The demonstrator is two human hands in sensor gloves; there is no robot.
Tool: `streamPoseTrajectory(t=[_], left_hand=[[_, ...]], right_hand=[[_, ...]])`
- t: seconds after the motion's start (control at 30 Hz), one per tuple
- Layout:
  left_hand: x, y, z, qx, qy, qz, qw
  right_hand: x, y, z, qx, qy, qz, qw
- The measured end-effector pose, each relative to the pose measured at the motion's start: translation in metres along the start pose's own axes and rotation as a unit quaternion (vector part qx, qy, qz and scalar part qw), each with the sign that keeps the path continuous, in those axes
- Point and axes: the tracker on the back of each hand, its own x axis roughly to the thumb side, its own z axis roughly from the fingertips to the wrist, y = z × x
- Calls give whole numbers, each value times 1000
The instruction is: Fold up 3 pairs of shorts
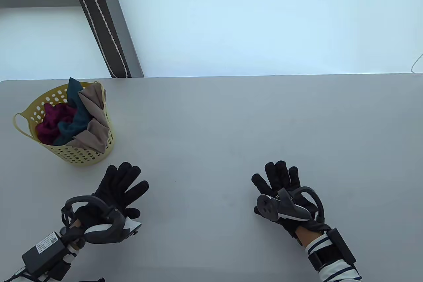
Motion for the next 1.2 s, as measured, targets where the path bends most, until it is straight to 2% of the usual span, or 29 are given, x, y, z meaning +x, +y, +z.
streamPoseTrajectory(t=[0.2, 0.27, 0.37, 0.47, 0.5, 0.57, 0.8, 0.83, 0.87, 0.93, 1.03, 1.1, 1.2], left_hand=[[-7, 2, 2, 15, 25, -23, 999], [-15, 6, 3, 29, 47, -35, 998], [-37, 12, 4, 53, 115, -53, 990], [-72, 15, 2, 48, 238, -33, 970], [-82, 15, 0, 36, 255, -22, 966], [-107, 10, -8, 8, 326, 0, 945], [-170, 14, -39, -30, 381, 9, 924], [-189, 17, -44, -47, 392, 13, 918], [-198, 18, -44, -51, 407, 18, 912], [-232, 28, -40, -32, 478, 53, 876], [-265, 42, -32, -10, 538, 132, 833], [-289, 64, -23, 39, 575, 158, 802], [-313, 110, -8, 127, 585, 173, 782]], right_hand=[[0, -1, 0, 0, 3, -6, 1000], [-1, -5, 1, -6, 4, -6, 1000], [-1, -10, 1, -15, 5, -5, 1000], [-1, -16, 2, -28, 6, 1, 1000], [-1, -17, 3, -31, 6, 1, 1000], [-1, -19, 3, -33, 7, 1, 999], [-1, -24, 4, -44, 10, 11, 999], [-1, -25, 4, -45, 10, 13, 999], [-1, -25, 4, -46, 11, 14, 999], [-1, -26, 4, -50, 12, 18, 999], [-2, -28, 5, -55, 14, 18, 998], [-3, -31, 6, -60, 17, 17, 998], [-5, -35, 8, -70, 19, 12, 997]])
